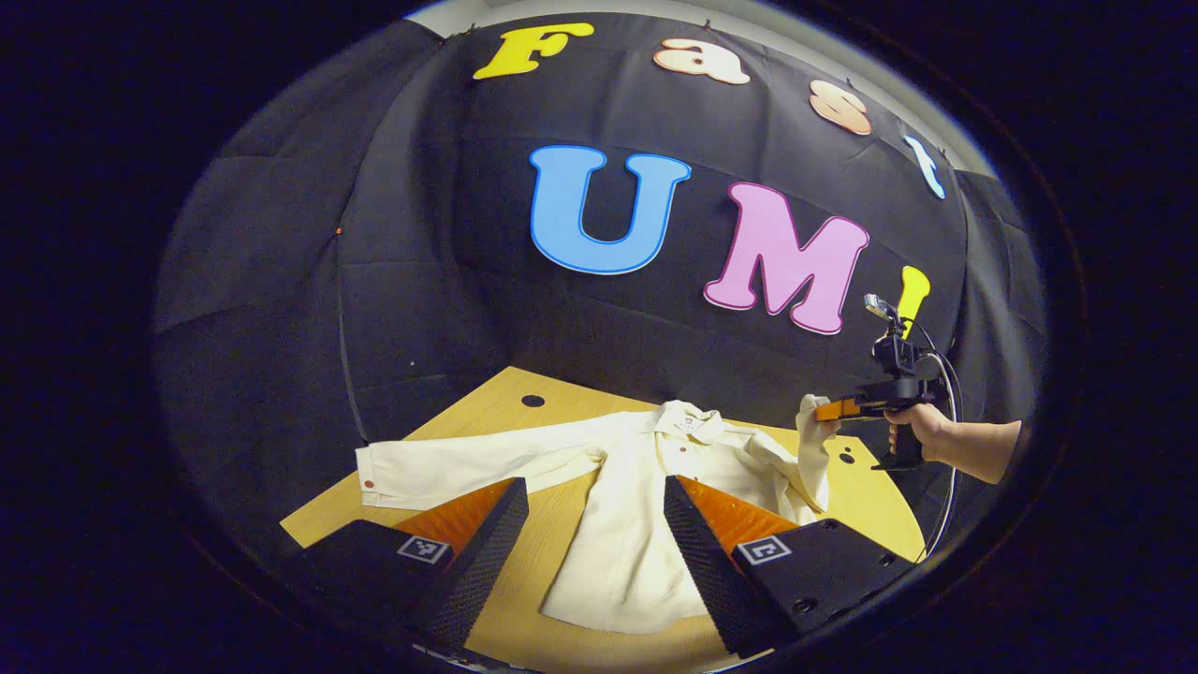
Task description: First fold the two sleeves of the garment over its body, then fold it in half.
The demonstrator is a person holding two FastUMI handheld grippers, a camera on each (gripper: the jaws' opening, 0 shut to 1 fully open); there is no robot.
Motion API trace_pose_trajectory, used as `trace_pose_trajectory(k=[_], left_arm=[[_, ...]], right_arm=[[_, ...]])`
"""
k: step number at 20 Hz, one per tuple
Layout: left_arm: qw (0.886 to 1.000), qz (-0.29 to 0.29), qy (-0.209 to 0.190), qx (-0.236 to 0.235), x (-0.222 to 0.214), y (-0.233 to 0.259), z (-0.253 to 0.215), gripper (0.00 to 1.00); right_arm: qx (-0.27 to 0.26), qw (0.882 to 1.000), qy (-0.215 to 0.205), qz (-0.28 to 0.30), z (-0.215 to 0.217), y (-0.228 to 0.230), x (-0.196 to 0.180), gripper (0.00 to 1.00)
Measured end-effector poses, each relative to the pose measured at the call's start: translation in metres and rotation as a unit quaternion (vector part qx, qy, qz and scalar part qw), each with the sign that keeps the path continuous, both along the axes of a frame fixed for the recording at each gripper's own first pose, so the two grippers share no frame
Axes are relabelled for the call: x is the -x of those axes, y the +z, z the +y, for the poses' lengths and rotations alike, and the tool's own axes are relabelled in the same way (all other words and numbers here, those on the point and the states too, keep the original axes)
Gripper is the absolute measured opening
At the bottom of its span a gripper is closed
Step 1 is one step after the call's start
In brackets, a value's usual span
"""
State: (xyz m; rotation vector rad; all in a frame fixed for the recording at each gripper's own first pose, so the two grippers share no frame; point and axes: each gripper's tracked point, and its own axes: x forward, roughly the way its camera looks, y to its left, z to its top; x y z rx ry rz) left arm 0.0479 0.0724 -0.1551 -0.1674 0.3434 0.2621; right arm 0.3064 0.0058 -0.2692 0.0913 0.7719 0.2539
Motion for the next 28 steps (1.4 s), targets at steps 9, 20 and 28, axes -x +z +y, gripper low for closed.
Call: trace_pose_trajectory(k=[9,20,28], left_arm=[[0.997,0.016,0.069,0.017,0.034,-0.040,0.072,0.96],[0.989,0.033,0.138,0.038,0.013,-0.093,0.178,0.95],[0.981,0.105,0.157,0.046,-0.036,-0.157,0.277,0.96]], right_arm=[[-0.079,0.993,0.084,0.032,0.174,-0.045,0.012,0.04],[-0.009,0.987,0.133,-0.091,0.178,-0.016,0.044,0.98],[0.009,0.972,0.084,-0.218,0.109,0.100,0.089,0.97]])
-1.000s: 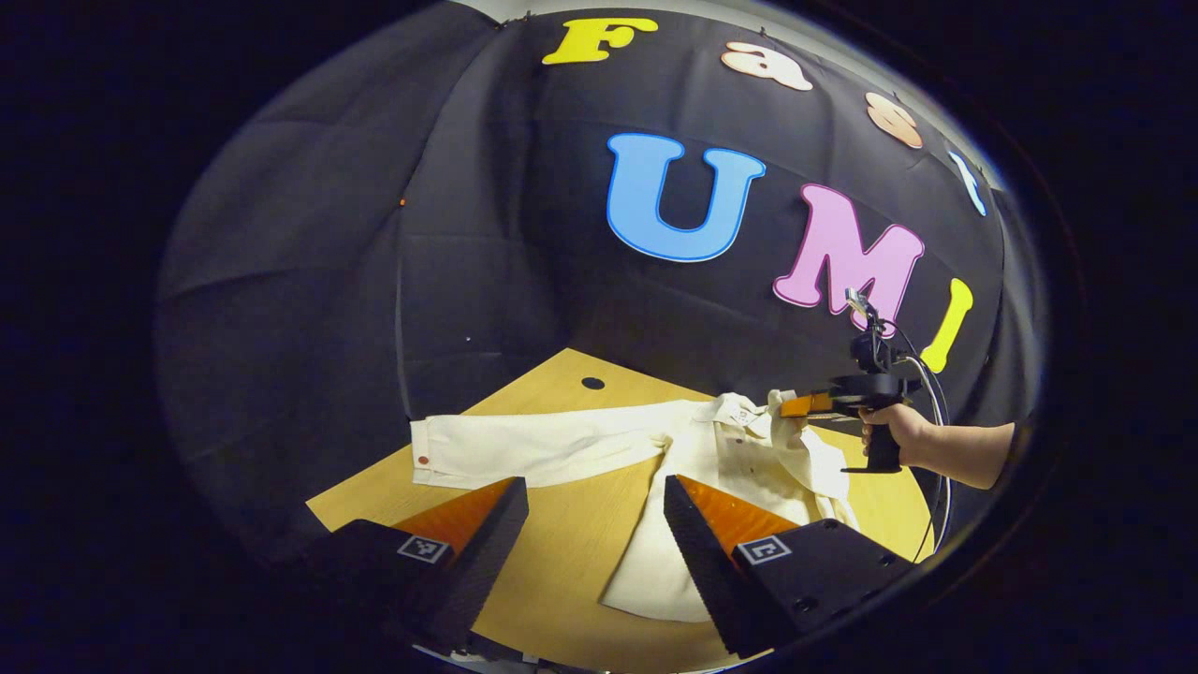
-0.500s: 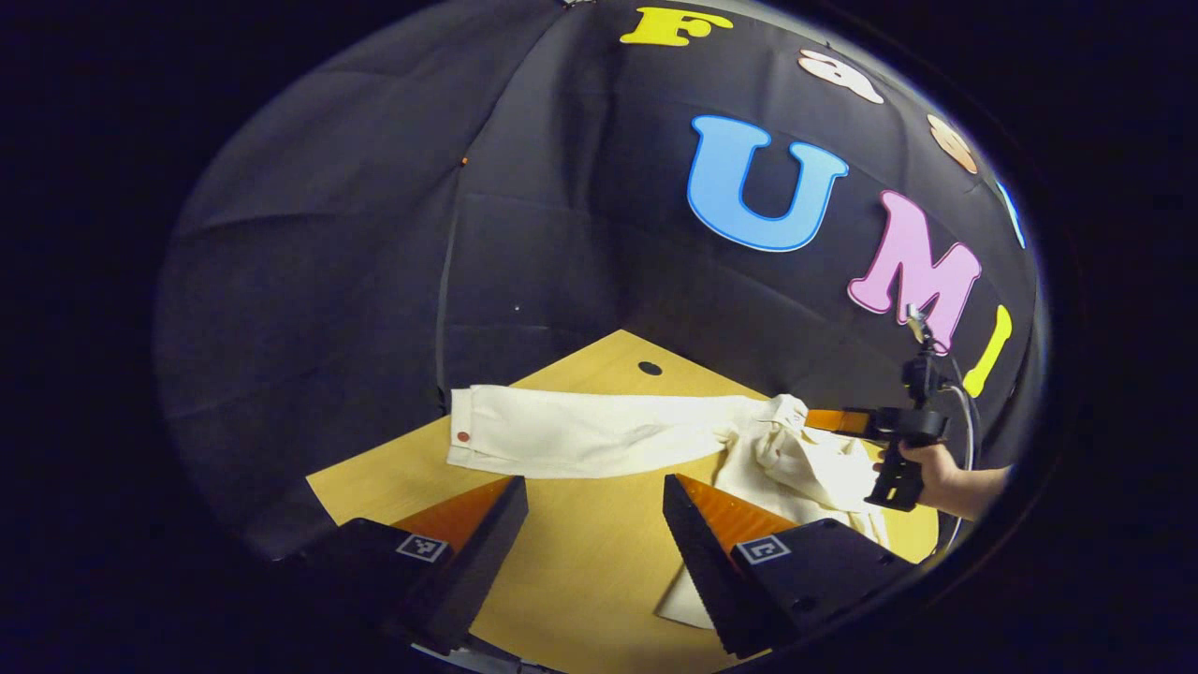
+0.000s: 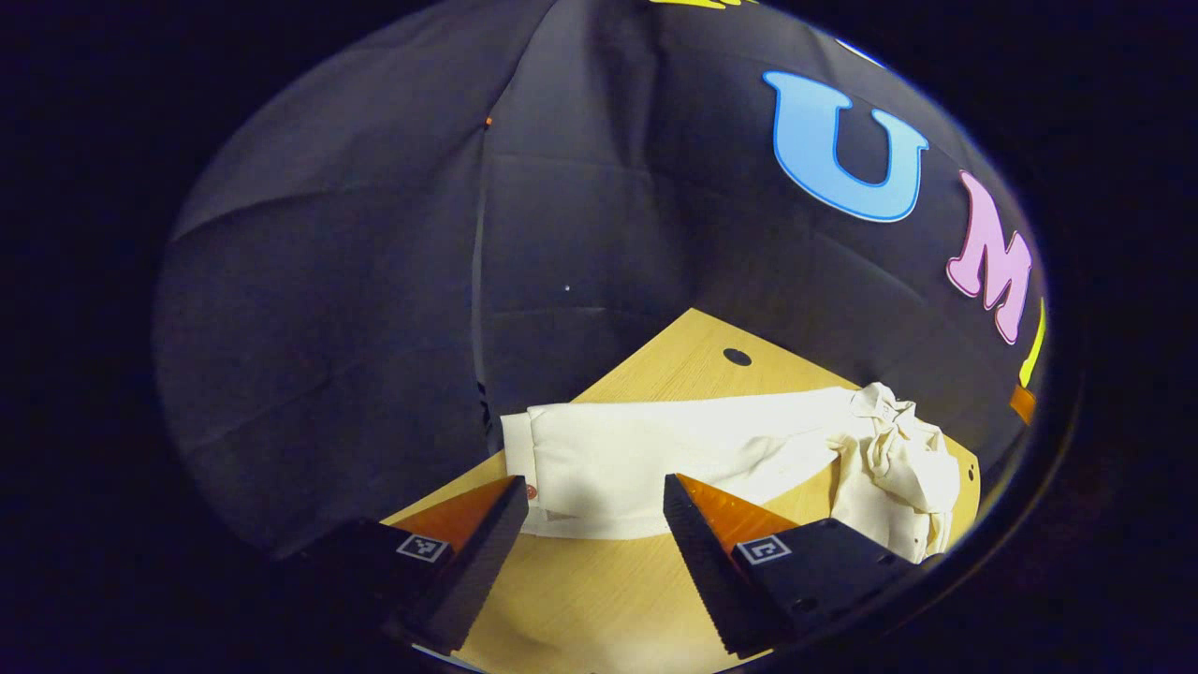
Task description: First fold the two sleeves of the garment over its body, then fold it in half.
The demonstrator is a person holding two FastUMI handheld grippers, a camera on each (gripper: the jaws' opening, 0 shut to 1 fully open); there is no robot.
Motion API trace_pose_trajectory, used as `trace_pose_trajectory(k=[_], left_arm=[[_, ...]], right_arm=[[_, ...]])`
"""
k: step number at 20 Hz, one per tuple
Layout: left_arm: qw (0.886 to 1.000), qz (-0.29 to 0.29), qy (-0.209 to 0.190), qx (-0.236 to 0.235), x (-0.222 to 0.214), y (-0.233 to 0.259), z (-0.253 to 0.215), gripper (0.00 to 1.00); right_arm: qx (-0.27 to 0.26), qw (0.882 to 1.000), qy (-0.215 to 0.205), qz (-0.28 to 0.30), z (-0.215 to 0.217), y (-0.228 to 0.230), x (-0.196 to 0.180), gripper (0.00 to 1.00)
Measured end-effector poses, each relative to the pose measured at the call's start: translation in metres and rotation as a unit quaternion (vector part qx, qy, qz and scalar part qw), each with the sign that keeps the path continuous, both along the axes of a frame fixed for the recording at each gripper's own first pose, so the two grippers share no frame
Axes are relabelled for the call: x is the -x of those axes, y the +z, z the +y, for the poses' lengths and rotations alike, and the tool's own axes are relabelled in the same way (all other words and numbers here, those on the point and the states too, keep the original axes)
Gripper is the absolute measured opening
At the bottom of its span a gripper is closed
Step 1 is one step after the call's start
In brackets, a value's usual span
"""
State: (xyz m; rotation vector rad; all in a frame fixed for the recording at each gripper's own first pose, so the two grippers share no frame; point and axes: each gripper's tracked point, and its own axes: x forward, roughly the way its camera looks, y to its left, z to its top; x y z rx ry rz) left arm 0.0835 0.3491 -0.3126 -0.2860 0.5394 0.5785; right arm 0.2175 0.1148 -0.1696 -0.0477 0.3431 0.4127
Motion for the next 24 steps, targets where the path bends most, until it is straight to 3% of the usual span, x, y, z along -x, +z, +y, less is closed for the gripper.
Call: trace_pose_trajectory(k=[2,9,13,15,16,17,18,19,20,21,22,24], left_arm=[[1.000,0.026,-0.001,0.002,-0.009,-0.019,0.019,0.95],[0.996,0.090,0.003,0.023,-0.027,-0.063,0.046,0.96],[0.992,0.130,-0.003,-0.001,-0.025,-0.071,0.046,0.96],[0.988,0.151,-0.015,-0.018,-0.022,-0.075,0.049,0.91],[0.988,0.149,-0.024,-0.018,-0.026,-0.074,0.049,0.77],[0.989,0.147,-0.035,-0.013,-0.030,-0.072,0.048,0.71],[0.988,0.147,-0.038,-0.013,-0.033,-0.074,0.049,0.40],[0.988,0.150,-0.044,-0.015,-0.037,-0.072,0.045,0.37],[0.987,0.152,-0.045,-0.019,-0.038,-0.075,0.044,0.23],[0.988,0.146,-0.048,-0.025,-0.042,-0.068,0.042,0.20],[0.988,0.140,-0.058,-0.013,-0.046,-0.069,0.035,0.07],[0.990,0.123,-0.069,-0.015,-0.059,-0.057,0.023,0.06]], right_arm=[[0.006,0.999,-0.039,-0.031,-0.032,0.017,0.003,0.97],[0.041,0.989,-0.133,-0.044,-0.136,0.028,0.039,0.97],[0.043,0.984,-0.174,-0.011,-0.177,0.004,0.057,0.97],[0.040,0.981,-0.190,0.001,-0.190,-0.004,0.065,0.97],[0.040,0.980,-0.197,0.001,-0.196,-0.005,0.068,0.97],[0.041,0.978,-0.202,0.000,-0.202,-0.007,0.072,0.97],[0.044,0.978,-0.206,0.000,-0.206,-0.010,0.076,0.97],[0.047,0.977,-0.209,0.001,-0.211,-0.014,0.080,0.97],[0.051,0.976,-0.210,0.001,-0.215,-0.019,0.083,0.97],[0.053,0.976,-0.212,0.003,-0.217,-0.023,0.083,0.97],[0.054,0.976,-0.213,0.004,-0.220,-0.027,0.087,0.97],[0.057,0.975,-0.216,0.009,-0.227,-0.037,0.096,0.97]])
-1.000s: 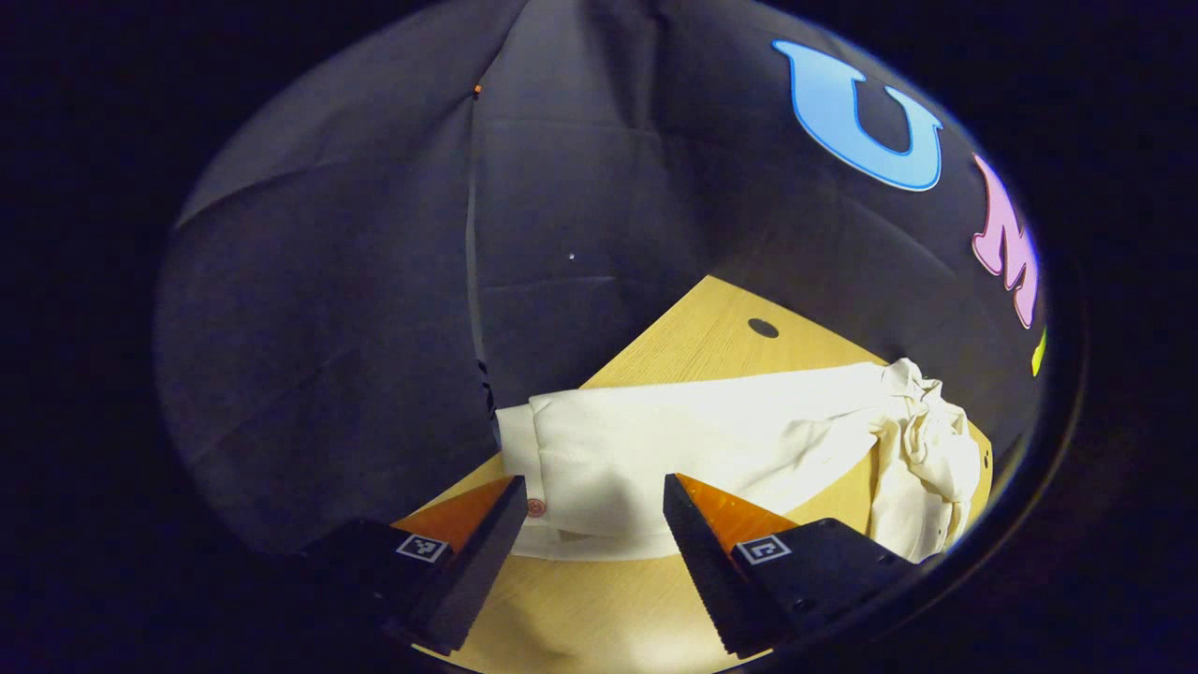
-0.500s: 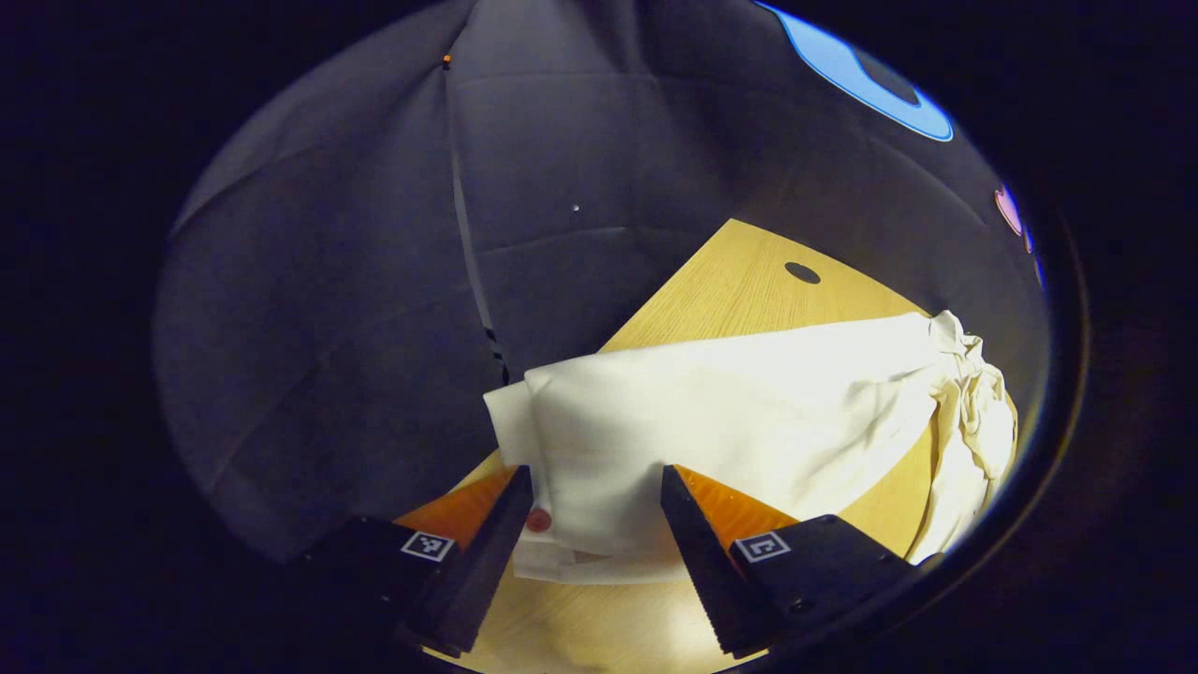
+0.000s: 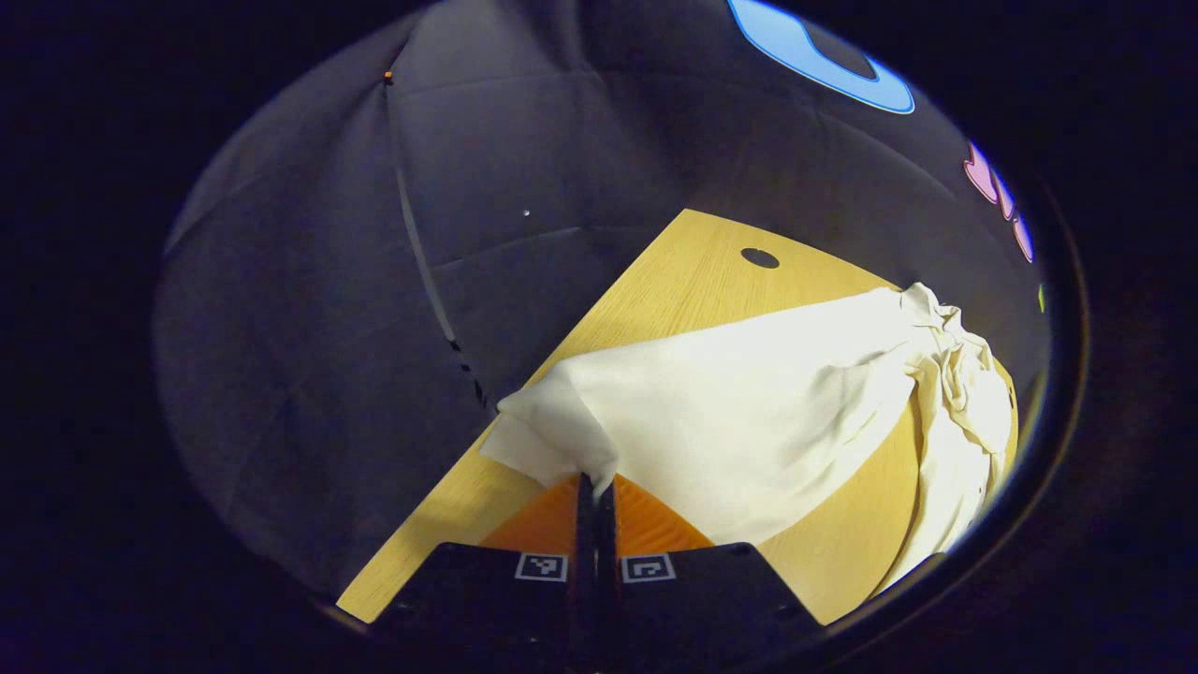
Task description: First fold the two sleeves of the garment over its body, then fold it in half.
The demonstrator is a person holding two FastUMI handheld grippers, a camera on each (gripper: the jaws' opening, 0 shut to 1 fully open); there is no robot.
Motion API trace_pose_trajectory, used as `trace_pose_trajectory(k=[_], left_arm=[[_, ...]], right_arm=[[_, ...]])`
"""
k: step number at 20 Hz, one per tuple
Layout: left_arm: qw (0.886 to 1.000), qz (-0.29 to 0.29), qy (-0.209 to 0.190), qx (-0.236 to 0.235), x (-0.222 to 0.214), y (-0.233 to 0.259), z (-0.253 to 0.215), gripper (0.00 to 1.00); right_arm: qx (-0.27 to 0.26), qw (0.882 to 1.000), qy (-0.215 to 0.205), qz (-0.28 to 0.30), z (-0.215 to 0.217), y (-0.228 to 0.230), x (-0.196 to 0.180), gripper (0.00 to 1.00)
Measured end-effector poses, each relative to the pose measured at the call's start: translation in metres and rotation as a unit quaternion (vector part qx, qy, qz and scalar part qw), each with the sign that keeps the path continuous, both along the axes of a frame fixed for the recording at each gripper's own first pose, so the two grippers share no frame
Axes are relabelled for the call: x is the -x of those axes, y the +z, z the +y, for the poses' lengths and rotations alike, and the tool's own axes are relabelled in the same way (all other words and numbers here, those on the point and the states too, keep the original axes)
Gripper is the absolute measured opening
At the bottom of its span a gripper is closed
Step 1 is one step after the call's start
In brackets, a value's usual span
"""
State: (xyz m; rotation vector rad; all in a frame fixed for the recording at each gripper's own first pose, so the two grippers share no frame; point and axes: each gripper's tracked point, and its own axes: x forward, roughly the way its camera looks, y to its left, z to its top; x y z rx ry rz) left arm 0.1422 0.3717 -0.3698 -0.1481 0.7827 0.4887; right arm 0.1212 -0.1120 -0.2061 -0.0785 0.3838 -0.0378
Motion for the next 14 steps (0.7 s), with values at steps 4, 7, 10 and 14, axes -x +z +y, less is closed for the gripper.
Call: trace_pose_trajectory(k=[4,7,10,14], left_arm=[[0.995,-0.083,-0.056,-0.025,-0.059,0.070,-0.054,0.06],[0.982,-0.146,-0.120,-0.022,-0.115,0.126,-0.133,0.06],[0.961,-0.192,-0.199,0.003,-0.158,0.166,-0.239,0.06],[0.929,-0.224,-0.290,0.053,-0.202,0.174,-0.387,0.06]], right_arm=[[0.008,1.000,0.001,0.004,-0.010,-0.011,0.011,0.97],[0.005,1.000,-0.001,0.012,-0.018,-0.022,0.020,0.97],[-0.005,1.000,-0.009,0.022,-0.025,-0.039,0.030,0.97],[-0.024,0.999,-0.022,0.034,-0.038,-0.062,0.042,0.97]])
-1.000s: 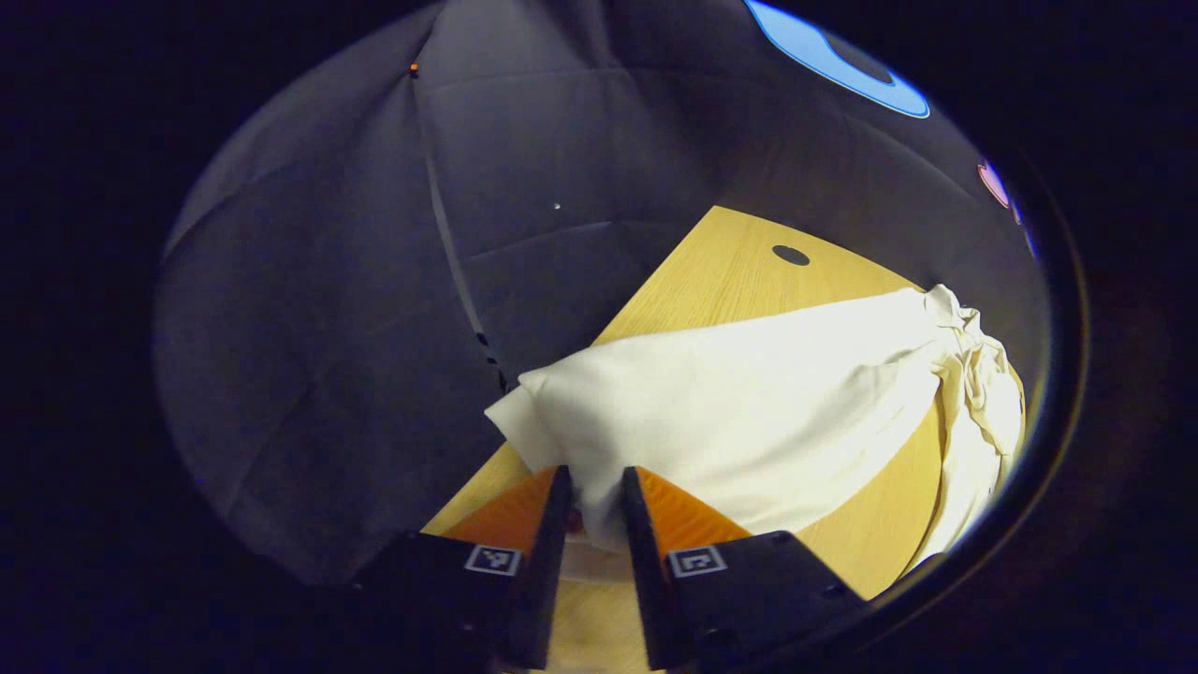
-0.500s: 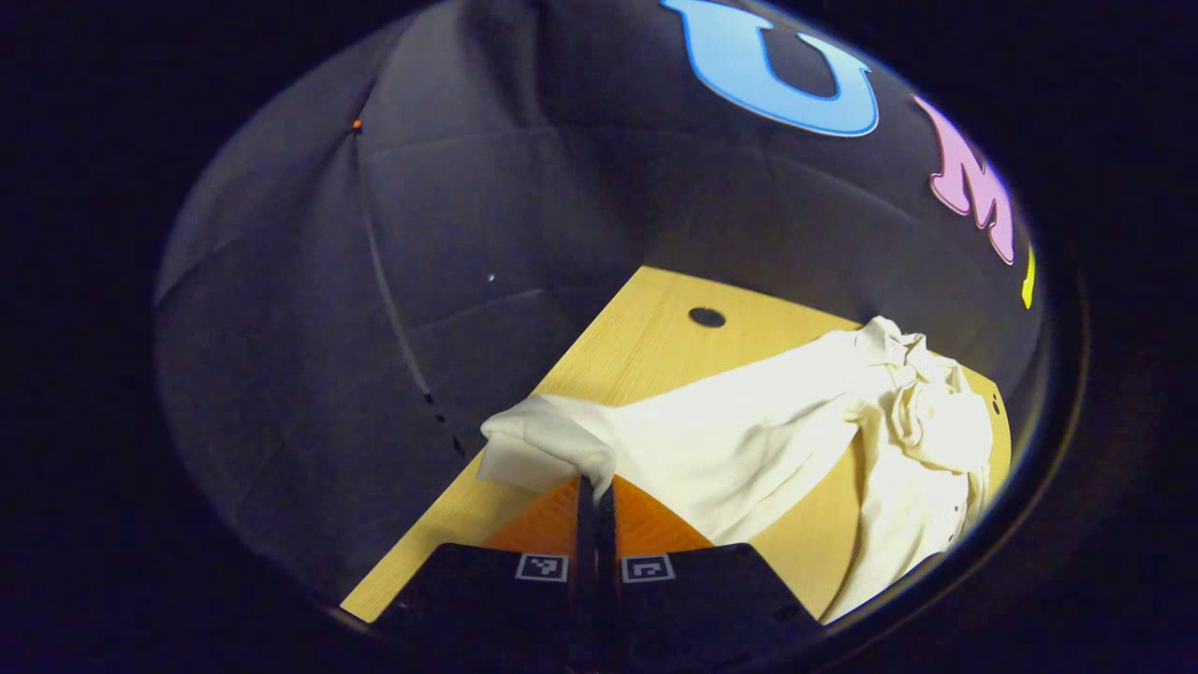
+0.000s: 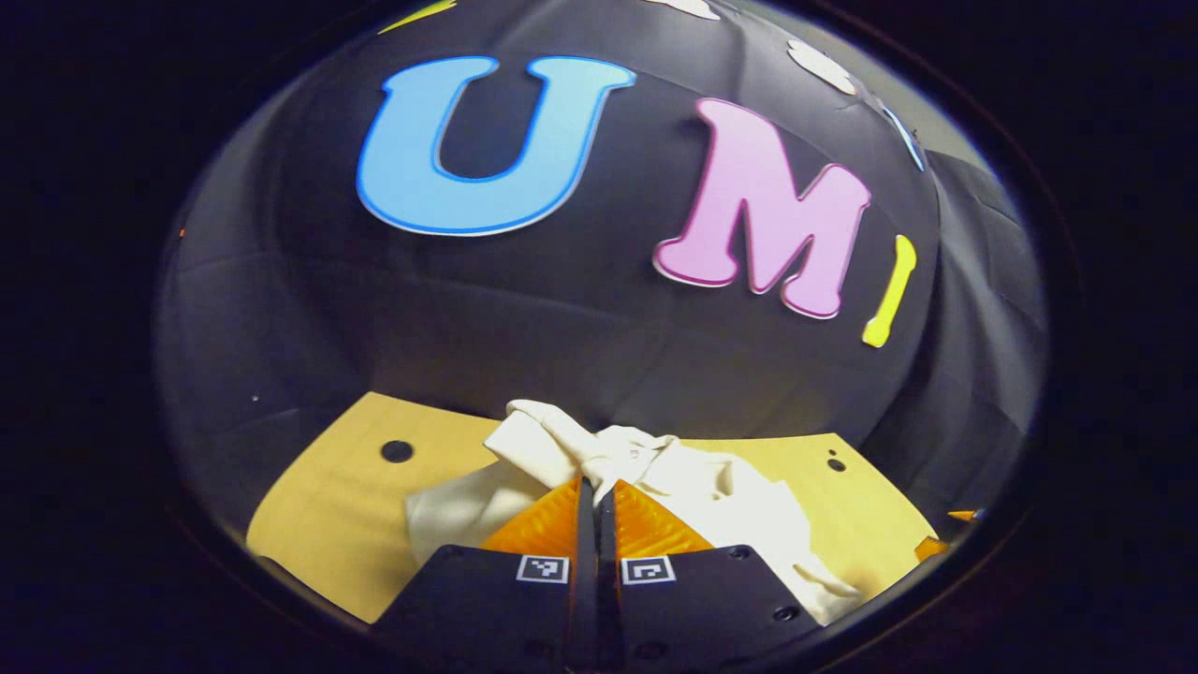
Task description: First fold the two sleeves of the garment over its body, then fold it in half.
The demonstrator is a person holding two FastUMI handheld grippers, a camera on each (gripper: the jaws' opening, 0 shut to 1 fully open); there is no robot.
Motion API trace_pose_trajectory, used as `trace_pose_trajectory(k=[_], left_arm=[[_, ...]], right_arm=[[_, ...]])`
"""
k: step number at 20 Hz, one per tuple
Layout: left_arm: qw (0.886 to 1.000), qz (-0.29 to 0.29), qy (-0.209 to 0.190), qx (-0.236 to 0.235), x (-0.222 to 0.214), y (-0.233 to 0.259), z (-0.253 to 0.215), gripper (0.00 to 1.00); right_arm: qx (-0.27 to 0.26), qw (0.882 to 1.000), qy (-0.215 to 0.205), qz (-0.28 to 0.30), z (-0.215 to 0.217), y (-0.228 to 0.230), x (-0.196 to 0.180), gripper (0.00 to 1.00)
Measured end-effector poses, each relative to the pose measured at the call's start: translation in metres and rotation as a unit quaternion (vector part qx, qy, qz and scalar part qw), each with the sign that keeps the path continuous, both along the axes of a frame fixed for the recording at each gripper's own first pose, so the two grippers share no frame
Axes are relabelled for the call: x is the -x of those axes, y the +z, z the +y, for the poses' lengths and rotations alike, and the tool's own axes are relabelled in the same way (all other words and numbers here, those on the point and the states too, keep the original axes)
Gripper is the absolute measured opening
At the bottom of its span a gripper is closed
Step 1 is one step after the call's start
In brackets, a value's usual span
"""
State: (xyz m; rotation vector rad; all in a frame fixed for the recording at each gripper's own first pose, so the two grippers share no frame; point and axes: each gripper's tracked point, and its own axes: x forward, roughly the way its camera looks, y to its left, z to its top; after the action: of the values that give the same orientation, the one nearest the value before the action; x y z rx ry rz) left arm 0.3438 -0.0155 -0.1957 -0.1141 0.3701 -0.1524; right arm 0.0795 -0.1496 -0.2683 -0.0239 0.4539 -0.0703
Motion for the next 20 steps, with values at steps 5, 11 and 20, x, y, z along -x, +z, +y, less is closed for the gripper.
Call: trace_pose_trajectory(k=[5,11,20], left_arm=[[0.994,0.021,-0.098,0.043,-0.024,-0.032,-0.145,0.06],[0.986,0.047,-0.116,0.113,-0.031,-0.067,-0.210,0.54],[0.998,0.033,-0.049,0.014,0.070,-0.075,-0.055,0.96]], right_arm=[[-0.026,1.000,-0.013,0.007,-0.016,-0.016,0.006,0.97],[-0.065,0.998,-0.001,0.009,-0.016,-0.022,-0.005,0.97],[-0.118,0.986,0.069,0.095,0.033,-0.059,0.008,0.98]])
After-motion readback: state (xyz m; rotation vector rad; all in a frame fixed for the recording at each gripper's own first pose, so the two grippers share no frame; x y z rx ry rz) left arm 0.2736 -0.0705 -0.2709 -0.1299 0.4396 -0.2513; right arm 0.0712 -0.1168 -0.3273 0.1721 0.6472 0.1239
